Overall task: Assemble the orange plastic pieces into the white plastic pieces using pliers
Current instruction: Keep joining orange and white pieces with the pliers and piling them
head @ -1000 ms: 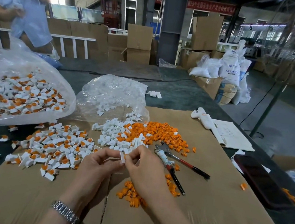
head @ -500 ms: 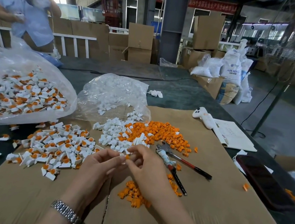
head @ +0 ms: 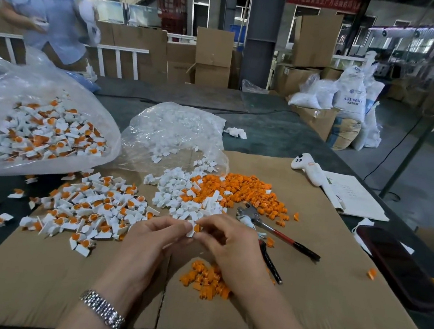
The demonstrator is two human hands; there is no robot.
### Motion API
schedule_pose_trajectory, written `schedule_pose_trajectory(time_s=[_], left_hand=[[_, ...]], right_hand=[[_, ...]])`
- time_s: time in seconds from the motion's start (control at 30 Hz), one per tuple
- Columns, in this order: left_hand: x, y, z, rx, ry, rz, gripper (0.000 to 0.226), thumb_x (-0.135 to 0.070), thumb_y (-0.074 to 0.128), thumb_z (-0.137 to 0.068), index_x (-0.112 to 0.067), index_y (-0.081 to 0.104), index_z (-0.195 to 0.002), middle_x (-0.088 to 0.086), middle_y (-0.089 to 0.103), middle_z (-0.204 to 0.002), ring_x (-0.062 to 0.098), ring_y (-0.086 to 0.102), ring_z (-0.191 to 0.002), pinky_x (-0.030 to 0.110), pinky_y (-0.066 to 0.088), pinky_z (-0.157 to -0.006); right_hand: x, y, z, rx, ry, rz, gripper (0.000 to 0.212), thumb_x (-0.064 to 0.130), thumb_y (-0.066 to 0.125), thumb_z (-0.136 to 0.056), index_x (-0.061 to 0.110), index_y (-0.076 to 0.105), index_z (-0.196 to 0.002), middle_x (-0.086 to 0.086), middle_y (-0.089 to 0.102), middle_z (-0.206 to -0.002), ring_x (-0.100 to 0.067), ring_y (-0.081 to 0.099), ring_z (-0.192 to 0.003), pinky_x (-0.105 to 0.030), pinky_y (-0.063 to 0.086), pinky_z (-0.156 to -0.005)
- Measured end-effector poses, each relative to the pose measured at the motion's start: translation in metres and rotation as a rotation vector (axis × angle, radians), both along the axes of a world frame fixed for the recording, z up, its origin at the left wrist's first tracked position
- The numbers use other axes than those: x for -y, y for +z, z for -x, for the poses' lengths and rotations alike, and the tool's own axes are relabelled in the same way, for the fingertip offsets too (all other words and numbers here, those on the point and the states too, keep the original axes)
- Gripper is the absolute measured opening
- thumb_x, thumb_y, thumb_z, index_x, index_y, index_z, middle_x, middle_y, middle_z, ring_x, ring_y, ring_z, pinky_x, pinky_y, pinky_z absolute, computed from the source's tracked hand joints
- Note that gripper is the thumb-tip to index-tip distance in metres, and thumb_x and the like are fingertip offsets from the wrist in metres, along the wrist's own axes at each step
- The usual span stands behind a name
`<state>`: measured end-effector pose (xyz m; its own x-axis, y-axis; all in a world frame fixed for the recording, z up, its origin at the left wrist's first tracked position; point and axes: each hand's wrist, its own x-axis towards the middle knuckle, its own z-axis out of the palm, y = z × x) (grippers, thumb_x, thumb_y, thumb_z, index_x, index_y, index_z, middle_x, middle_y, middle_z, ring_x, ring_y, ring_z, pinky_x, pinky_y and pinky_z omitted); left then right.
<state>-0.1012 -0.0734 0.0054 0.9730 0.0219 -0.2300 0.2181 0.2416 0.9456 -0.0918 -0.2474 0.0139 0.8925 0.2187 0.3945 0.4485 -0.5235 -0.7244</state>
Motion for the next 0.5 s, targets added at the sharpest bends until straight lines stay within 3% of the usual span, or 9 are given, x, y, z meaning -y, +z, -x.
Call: schedule_pose_trajectory(time_s=[0.17, 0.3, 0.5], left_hand=[[0.0001, 0.0, 0.0008, 0.03, 0.018, -0.043, 0.039, -0.033, 0.091, -0.06, -0.011, 0.082, -0.09, 0.015, 0.079, -0.103, 0.034, 0.076, -0.1, 0.048, 0.059, -0.095], [-0.0019, -0.0017, -0.0035, 0.04, 0.002, 0.029, 0.036, -0.023, 0.093, -0.062, -0.003, 0.08, -0.09, 0.02, 0.077, -0.107, 0.033, 0.075, -0.106, 0.044, 0.055, -0.099], [-0.0024, -0.0016, -0.007, 0.034, 0.022, 0.003, 0.034, -0.021, 0.093, -0.058, -0.003, 0.08, -0.083, 0.02, 0.078, -0.1, 0.03, 0.077, -0.098, 0.027, 0.061, -0.079]], right_hand=[[0.0021, 0.0032, 0.001, 0.021, -0.006, 0.04, 0.023, 0.026, 0.074, -0.089, 0.023, 0.074, -0.112, 0.016, 0.067, -0.104, 0.018, 0.054, -0.093, 0.0, 0.04, -0.085], [0.0021, 0.0067, 0.0021, 0.036, 0.016, 0.056, 0.02, 0.024, 0.072, -0.091, 0.021, 0.075, -0.11, 0.011, 0.069, -0.105, 0.005, 0.059, -0.095, -0.007, 0.045, -0.087], [0.0018, 0.0083, 0.003, 0.009, 0.031, 0.138, 0.023, 0.028, 0.071, -0.091, 0.026, 0.072, -0.114, 0.015, 0.068, -0.106, 0.002, 0.058, -0.097, -0.007, 0.045, -0.087]])
